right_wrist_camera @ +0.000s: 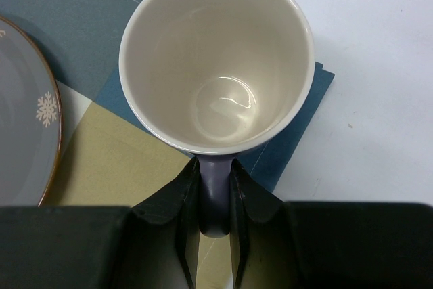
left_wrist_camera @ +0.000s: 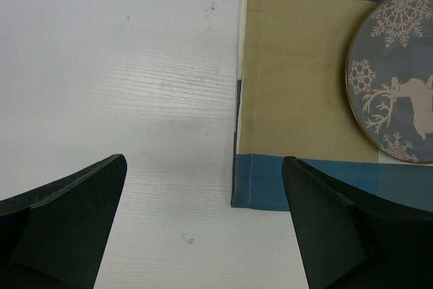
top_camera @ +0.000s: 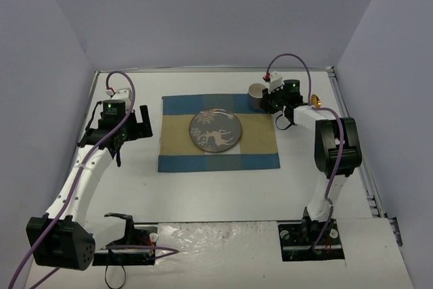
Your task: Set the dinner table for one person
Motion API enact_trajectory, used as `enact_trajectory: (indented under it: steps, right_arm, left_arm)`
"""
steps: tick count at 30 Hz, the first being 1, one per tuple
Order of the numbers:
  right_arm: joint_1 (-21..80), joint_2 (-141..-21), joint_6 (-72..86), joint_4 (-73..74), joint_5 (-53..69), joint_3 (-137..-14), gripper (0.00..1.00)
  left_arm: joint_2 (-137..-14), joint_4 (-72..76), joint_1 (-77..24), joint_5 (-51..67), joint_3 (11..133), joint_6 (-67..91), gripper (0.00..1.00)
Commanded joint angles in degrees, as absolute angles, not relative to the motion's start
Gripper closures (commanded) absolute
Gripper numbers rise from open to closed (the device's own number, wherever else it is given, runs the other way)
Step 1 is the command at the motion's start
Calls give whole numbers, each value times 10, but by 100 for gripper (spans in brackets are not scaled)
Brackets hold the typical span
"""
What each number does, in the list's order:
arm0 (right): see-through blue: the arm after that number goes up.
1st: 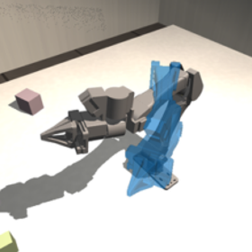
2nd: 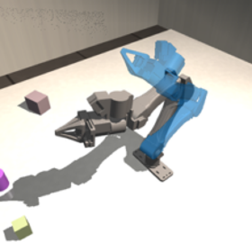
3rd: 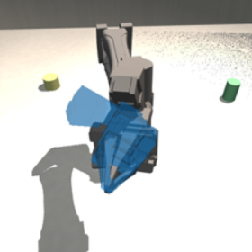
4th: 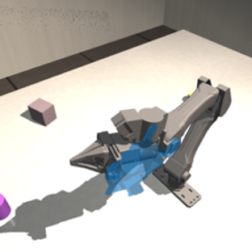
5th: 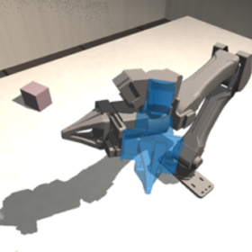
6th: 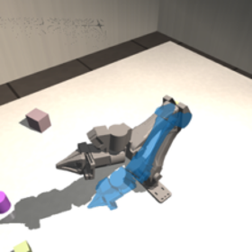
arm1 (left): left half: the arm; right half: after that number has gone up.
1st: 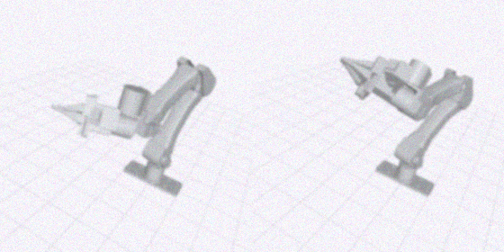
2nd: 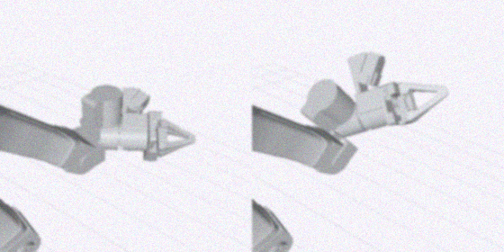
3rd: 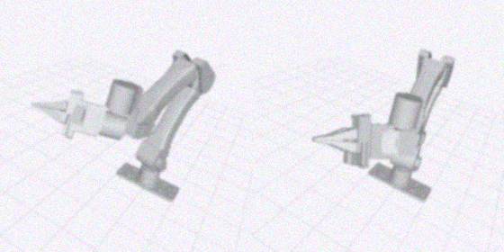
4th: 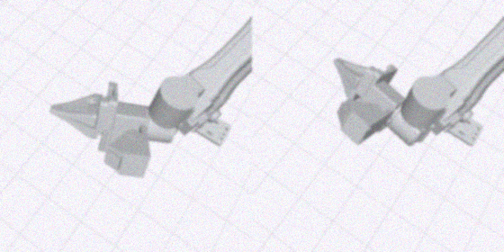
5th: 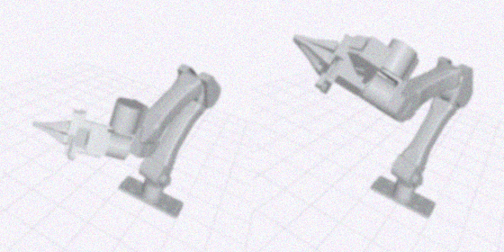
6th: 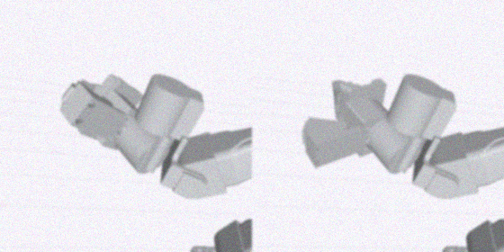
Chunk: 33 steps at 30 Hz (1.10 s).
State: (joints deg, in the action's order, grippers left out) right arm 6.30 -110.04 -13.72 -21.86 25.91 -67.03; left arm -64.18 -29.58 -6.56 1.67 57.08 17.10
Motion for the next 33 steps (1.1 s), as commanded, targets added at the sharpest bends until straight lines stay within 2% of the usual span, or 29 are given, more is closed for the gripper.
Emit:
enact_trajectory:
  steps: [1, 3, 5, 8, 12, 16, 20, 24, 33]
  right_arm:
    - [57, -1072, -145, -287, 257, -679, 81]
    - [53, -1066, -138, -279, 259, -676, 59]
    - [49, -1057, -130, -275, 262, -672, 45]
    - [37, -1018, -107, -258, 254, -669, 32]
    - [31, -940, -84, -192, 211, -668, 23]
    - [-4, -881, -39, -172, 187, -653, 17]
    - [-57, -880, 0, -154, 105, -651, 16]
    - [-115, -935, 40, -147, 92, -659, 16]
    - [-122, -1062, -4, -147, 138, -739, 20]
  left_arm:
    - [-635, -259, -60, 25, 592, 164, 3]
    - [-634, -260, -59, 25, 592, 163, 3]
    - [-632, -260, -59, 25, 592, 163, 3]
    - [-628, -261, -59, 25, 592, 163, 3]
    - [-624, -264, -59, 26, 592, 165, 3]
    - [-628, -274, -59, 30, 597, 168, 3]
    - [-631, -281, -58, 32, 601, 174, 3]
    - [-623, -286, -58, 32, 602, 176, 3]
    - [-618, -290, -61, 30, 601, 176, 3]
